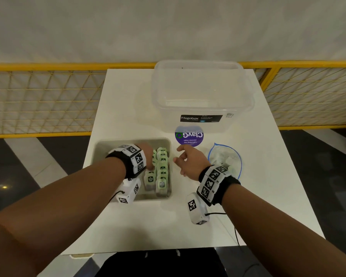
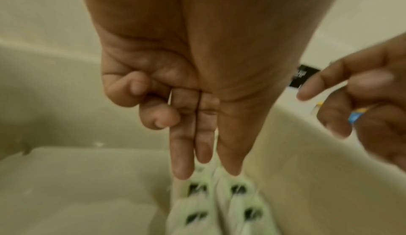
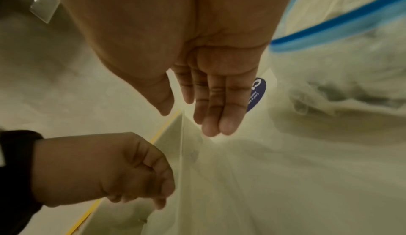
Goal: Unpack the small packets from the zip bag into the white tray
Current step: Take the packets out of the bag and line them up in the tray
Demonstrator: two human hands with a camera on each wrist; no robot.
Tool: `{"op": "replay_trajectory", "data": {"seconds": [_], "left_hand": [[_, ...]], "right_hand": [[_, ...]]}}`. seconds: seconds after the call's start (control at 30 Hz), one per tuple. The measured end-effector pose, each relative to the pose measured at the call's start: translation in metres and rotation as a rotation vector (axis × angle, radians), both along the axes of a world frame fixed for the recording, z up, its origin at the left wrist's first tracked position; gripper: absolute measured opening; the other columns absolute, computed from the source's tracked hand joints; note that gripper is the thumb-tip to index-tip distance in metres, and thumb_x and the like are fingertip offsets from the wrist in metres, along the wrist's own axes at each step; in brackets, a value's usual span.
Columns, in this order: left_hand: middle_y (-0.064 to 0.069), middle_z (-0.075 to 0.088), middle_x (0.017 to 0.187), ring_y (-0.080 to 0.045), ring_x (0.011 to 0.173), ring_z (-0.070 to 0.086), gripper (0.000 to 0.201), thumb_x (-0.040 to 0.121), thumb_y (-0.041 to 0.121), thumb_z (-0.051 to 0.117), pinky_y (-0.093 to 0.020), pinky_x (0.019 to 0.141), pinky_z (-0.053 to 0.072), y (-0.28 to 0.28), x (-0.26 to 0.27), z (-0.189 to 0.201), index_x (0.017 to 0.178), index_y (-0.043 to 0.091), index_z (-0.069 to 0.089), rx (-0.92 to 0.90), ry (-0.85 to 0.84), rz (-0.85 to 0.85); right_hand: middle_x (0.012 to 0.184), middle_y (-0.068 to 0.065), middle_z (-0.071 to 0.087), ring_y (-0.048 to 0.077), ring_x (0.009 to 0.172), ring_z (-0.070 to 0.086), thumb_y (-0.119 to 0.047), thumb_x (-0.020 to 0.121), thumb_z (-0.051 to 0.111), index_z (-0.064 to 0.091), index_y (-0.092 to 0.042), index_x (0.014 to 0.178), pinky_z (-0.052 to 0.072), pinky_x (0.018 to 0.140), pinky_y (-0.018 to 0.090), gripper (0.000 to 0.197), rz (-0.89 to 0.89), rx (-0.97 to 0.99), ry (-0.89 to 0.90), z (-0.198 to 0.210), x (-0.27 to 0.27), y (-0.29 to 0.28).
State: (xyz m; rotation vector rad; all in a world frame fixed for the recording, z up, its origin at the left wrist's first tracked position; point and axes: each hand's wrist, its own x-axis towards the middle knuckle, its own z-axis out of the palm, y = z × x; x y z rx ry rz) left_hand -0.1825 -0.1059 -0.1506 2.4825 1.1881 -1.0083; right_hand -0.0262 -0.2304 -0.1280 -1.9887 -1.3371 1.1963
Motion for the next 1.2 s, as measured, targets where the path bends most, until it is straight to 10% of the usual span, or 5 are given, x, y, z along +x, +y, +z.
{"op": "replay_trajectory", "data": {"seconds": [0.33, 0.63, 0.87, 1.03, 1.2], "left_hand": [[0.002, 0.07, 0.089, -0.016, 0.086, 0.062, 0.031, 0.087, 0.047, 0.062, -0.027, 0.075, 0.047, -0.047, 0.1, 0.096, 0.09, 0.018, 0.073, -0.145, -0.418, 0.081], [-0.006, 0.072, 0.102, -0.025, 0.094, 0.065, 0.02, 0.088, 0.017, 0.06, -0.028, 0.083, 0.05, -0.101, 0.189, 0.047, 0.103, 0.014, 0.073, -0.24, -0.464, 0.062], [-0.001, 0.071, 0.094, -0.026, 0.088, 0.065, 0.018, 0.082, 0.029, 0.061, -0.034, 0.078, 0.054, -0.108, 0.189, 0.002, 0.094, 0.021, 0.072, -0.15, -0.278, 0.122], [-0.011, 0.069, 0.098, -0.028, 0.093, 0.064, 0.03, 0.095, 0.029, 0.049, -0.029, 0.071, 0.042, -0.115, 0.194, 0.002, 0.092, 0.006, 0.069, -0.148, -0.289, 0.217], [-0.008, 0.07, 0.101, -0.027, 0.095, 0.063, 0.033, 0.094, 0.038, 0.053, -0.031, 0.081, 0.049, -0.118, 0.197, 0.0, 0.099, 0.012, 0.073, -0.09, -0.329, 0.306]], "right_hand": [[0.087, -0.004, 0.054, 0.015, 0.078, 0.055, -0.024, 0.084, 0.062, 0.059, -0.023, 0.084, 0.04, 0.07, 0.026, 0.003, -0.058, 0.059, -0.395, 0.016, 0.112, -0.03], [0.124, 0.014, 0.053, 0.034, 0.107, 0.06, -0.064, 0.065, 0.074, 0.024, -0.007, 0.137, 0.05, 0.078, 0.038, 0.105, -0.07, -0.37, -0.414, -0.018, 0.17, -0.051], [0.069, 0.011, 0.072, 0.031, 0.066, 0.071, -0.016, 0.079, 0.065, 0.065, -0.004, 0.078, 0.061, 0.068, 0.044, 0.012, 0.055, -0.522, -0.063, -0.046, 0.18, -0.057], [0.093, 0.015, 0.07, 0.037, 0.086, 0.069, -0.01, 0.083, 0.063, 0.052, -0.016, 0.074, 0.059, 0.078, 0.048, 0.015, 0.169, -0.364, -0.16, -0.043, 0.184, -0.052], [0.079, 0.013, 0.067, 0.037, 0.08, 0.071, -0.002, 0.086, 0.049, 0.063, -0.01, 0.086, 0.06, 0.072, 0.05, 0.016, 0.111, -0.31, -0.016, -0.038, 0.185, -0.05]]}}
